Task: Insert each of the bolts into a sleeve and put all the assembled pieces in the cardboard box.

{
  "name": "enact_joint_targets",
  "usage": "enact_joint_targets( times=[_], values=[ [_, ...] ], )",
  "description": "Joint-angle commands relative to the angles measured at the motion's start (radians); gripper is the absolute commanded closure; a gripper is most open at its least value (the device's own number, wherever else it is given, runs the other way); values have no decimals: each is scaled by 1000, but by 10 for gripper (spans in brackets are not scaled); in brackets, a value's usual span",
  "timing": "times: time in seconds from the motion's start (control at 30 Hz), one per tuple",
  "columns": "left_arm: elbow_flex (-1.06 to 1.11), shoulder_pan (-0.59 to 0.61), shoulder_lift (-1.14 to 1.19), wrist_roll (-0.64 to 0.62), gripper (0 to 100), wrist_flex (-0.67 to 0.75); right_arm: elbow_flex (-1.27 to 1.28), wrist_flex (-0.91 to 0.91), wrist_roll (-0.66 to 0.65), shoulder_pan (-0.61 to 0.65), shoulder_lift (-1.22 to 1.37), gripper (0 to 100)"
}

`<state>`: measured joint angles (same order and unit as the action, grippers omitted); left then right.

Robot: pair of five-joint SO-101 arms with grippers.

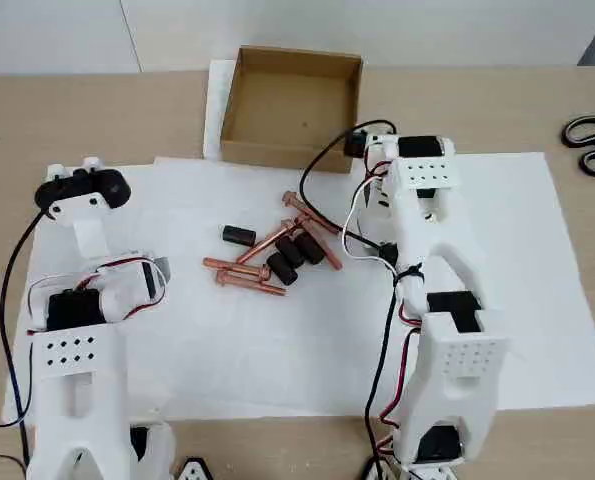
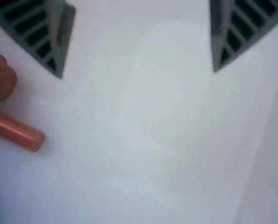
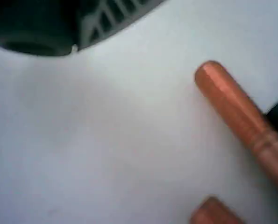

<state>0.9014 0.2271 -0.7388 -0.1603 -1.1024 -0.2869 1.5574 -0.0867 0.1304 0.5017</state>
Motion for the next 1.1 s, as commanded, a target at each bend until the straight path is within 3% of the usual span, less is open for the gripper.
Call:
enact_joint_targets(
  times=[0.0,0.2,0.67,1.07],
  values=[
    [-10,-3,-5,6,803,-6,-3,-2,5,-8,-7,894],
    [-5,-3,-5,6,803,-6,-3,24,2,-7,-7,822],
    [-5,-3,-5,6,803,-18,2,70,2,-8,-2,823],
    [-5,-5,-5,6,803,-18,69,-18,8,-8,-1,824]
  ],
)
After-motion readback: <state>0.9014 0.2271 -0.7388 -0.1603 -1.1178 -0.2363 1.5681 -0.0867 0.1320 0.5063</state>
